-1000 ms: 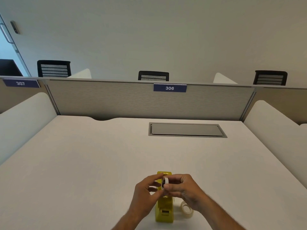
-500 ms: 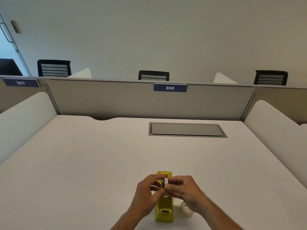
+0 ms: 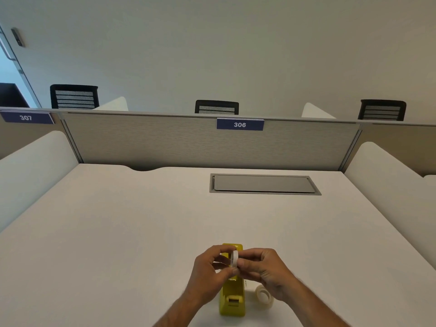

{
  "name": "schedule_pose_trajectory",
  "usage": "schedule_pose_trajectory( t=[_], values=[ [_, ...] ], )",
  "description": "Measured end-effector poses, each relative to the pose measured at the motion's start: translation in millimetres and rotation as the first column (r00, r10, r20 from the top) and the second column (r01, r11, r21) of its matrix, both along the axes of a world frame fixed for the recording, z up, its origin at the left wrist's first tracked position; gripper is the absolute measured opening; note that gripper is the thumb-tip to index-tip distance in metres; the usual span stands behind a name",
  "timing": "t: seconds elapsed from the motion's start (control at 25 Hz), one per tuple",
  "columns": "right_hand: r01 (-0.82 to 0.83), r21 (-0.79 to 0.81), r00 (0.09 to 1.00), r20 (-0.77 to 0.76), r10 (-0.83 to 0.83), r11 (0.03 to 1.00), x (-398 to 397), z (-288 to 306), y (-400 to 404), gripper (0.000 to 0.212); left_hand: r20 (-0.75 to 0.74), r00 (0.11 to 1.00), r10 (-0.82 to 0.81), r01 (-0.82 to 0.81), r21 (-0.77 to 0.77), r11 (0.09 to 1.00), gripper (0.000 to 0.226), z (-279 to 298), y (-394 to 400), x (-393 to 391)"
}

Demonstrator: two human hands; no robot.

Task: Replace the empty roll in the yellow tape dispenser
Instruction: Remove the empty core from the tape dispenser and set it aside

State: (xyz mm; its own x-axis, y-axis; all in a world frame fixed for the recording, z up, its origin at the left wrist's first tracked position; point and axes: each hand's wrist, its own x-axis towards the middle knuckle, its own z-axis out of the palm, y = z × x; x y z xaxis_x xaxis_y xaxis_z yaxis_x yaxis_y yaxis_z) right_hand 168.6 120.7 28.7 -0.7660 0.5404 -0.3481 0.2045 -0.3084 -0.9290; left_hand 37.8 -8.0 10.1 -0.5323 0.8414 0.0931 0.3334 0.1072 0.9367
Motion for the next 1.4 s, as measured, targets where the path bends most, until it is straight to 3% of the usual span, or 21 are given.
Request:
schedule_pose_trajectory(
  t=[0.32,0.68,0.88,1.04,1.4],
  values=[
    [-0.076,0.129,0.997,0.012,0.075,0.989,3,2,4,0.04,0.02,1.0,-0.021,0.021,0.024,0.999,0.05,2,-1,3],
    [0.073,0.251,0.997,-0.006,-0.073,0.965,-2,-1,-5,0.043,0.184,0.975,-0.122,0.124,-0.001,0.992,0.043,12,-4,6],
    [0.027,0.138,0.998,-0.054,-0.02,0.99,-1,1,-2,0.048,0.37,0.909,-0.191,0.188,0.045,0.981,0.035,14,-7,-1],
    [-0.016,0.025,0.997,-0.071,0.018,1.0,2,5,0,0.036,0.451,0.874,-0.182,0.176,0.056,0.983,0.032,14,-5,0],
    [-0.03,-0.033,0.997,-0.067,0.028,0.999,2,8,0,0.023,0.589,0.798,-0.125,0.123,0.044,0.991,0.033,6,-1,-4]
  ],
)
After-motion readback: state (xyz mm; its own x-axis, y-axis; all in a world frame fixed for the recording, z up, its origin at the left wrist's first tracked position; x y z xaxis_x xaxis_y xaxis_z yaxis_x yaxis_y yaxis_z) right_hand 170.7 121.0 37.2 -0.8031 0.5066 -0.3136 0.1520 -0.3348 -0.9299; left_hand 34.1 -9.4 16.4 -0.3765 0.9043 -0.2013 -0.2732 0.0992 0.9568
